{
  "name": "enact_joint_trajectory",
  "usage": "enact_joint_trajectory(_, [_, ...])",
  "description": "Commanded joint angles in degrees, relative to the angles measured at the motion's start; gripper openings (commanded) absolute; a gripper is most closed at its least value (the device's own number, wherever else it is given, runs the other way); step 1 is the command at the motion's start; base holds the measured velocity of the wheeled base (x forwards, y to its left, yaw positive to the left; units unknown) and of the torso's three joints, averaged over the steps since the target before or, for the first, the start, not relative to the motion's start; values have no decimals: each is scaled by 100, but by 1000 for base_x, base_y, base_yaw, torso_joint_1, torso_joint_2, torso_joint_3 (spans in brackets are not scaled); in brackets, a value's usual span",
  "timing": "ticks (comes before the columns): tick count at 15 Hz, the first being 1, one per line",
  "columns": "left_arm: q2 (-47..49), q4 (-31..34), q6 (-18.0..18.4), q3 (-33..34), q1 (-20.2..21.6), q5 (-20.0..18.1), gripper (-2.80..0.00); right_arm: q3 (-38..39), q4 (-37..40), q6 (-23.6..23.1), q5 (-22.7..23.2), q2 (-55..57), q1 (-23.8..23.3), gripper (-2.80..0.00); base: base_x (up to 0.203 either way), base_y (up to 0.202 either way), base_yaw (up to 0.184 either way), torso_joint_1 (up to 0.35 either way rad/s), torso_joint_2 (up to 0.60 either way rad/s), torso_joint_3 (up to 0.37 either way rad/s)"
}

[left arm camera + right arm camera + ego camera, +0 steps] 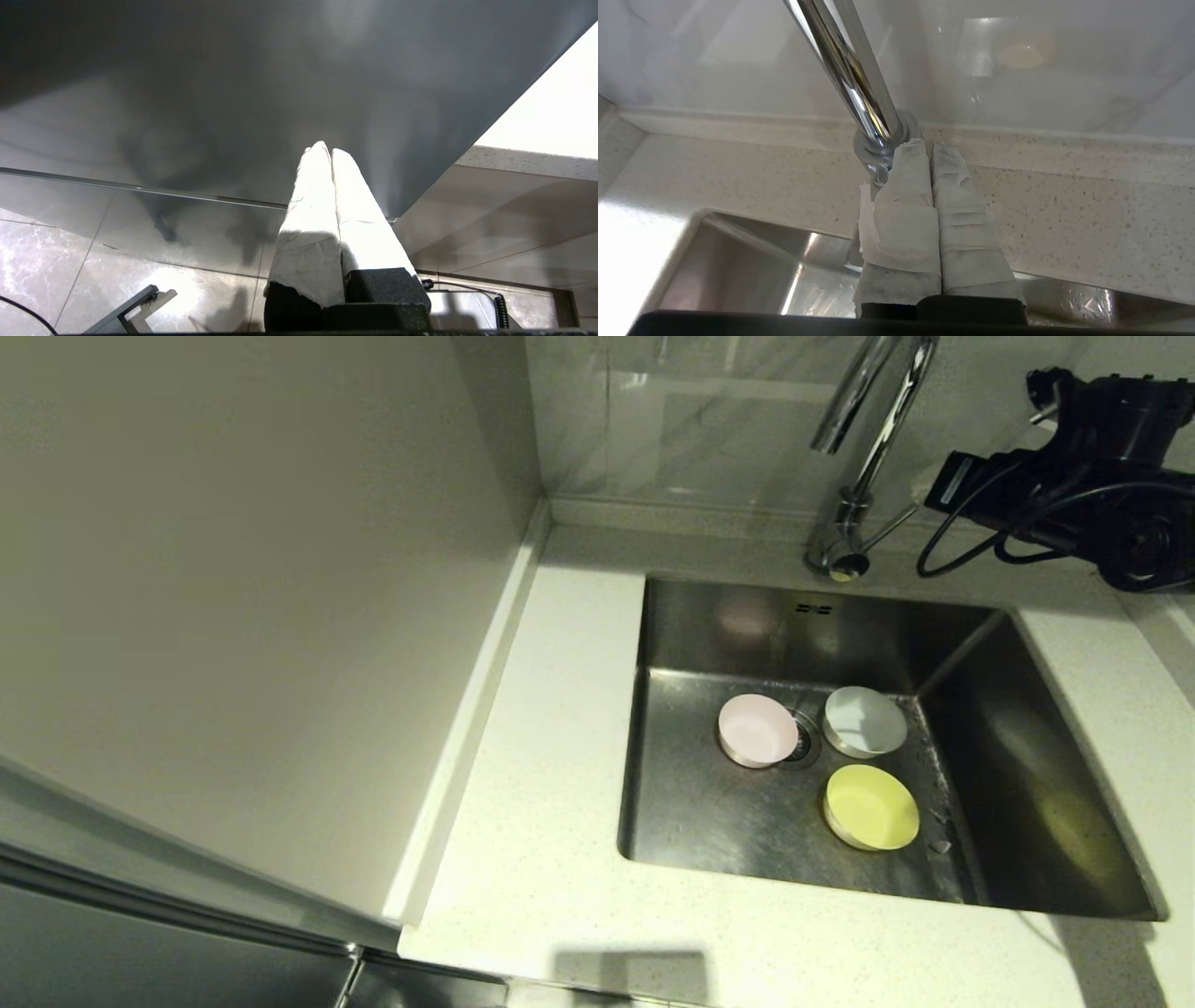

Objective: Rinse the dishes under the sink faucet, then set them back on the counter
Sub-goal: Turn on the faucet

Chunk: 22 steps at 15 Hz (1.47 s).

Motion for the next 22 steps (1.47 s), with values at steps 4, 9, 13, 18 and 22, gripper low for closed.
enact_joint_trajectory(4, [-9,-2,-3,0,0,4,-280,7,2,-104,8,143,-3,-280,0,0,0,0,0,0])
enact_joint_trajectory(9, [-9,-2,-3,0,0,4,-280,171,40,-250,43,39,-11,-280,0,0,0,0,0,0])
enact_joint_trajectory(13, [-9,-2,-3,0,0,4,-280,528,55,-560,146,-148,-36,-280,0,0,0,0,0,0])
enact_joint_trajectory(18, [-9,-2,-3,0,0,4,-280,991,55,-647,627,-456,-174,-280,0,0,0,0,0,0])
enact_joint_trajectory(22, [-9,-2,-3,0,0,4,-280,1074,46,-651,773,-509,-240,-280,0,0,0,0,0,0])
